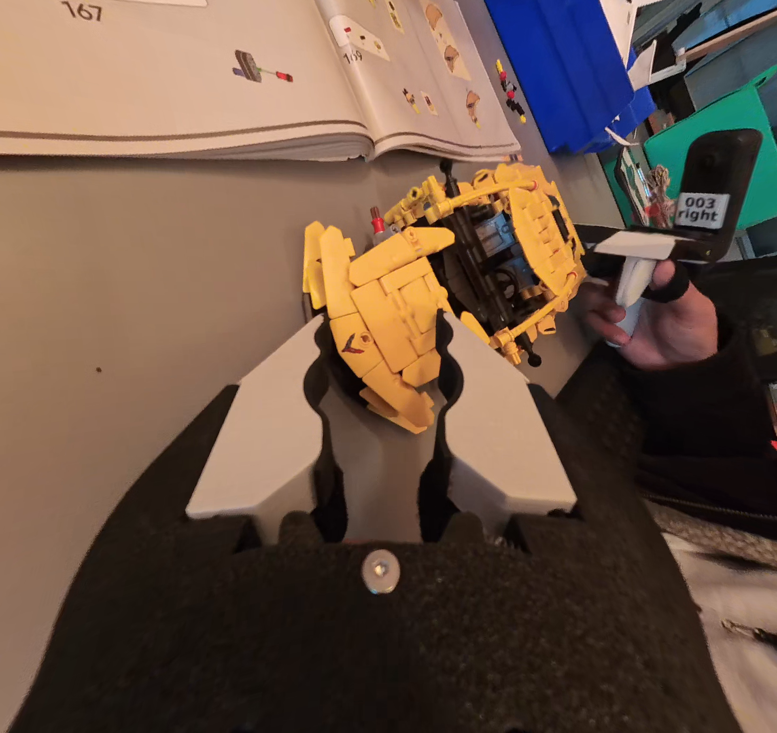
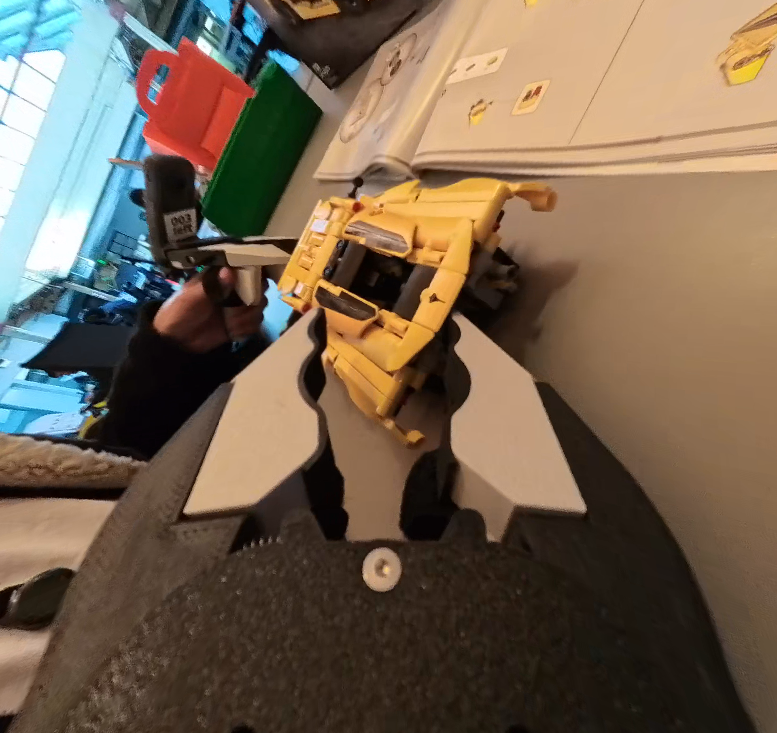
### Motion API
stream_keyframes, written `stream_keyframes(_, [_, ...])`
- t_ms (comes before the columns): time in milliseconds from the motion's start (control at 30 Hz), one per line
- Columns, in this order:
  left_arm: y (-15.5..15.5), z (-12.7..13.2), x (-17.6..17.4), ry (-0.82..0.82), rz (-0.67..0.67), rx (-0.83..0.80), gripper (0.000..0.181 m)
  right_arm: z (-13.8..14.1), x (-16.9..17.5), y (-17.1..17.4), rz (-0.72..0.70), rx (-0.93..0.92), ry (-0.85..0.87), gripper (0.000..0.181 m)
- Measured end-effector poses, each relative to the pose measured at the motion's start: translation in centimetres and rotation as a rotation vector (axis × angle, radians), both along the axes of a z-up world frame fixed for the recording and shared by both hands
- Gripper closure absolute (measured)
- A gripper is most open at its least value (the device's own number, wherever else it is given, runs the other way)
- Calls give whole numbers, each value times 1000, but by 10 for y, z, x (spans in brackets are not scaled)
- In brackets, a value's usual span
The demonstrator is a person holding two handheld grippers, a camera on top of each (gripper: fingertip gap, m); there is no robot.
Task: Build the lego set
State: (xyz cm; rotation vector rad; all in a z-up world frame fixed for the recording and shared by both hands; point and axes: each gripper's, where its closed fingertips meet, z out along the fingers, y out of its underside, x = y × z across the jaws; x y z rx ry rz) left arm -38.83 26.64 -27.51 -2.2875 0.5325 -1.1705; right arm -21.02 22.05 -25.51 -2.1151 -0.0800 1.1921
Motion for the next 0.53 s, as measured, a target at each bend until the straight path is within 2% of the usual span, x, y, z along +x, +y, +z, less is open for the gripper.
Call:
stream_keyframes(200, [-5,1,-6,-4,-23,5,132,-3,-5,-7,-1,2,-31,127])
stream_keyframes(267, [2,6,-14,-5,4,49,132,2,8,-2,-43,22,-62,125])
stream_keyframes(400, [40,27,-58,93,211,290,132,13,62,15,-175,160,-348,124])
stream_keyframes(467, [60,29,-92,268,351,395,132,20,84,28,-227,236,-486,121])
stream_keyframes(533, [71,31,-112,402,424,438,132,26,99,43,-257,298,-600,118])
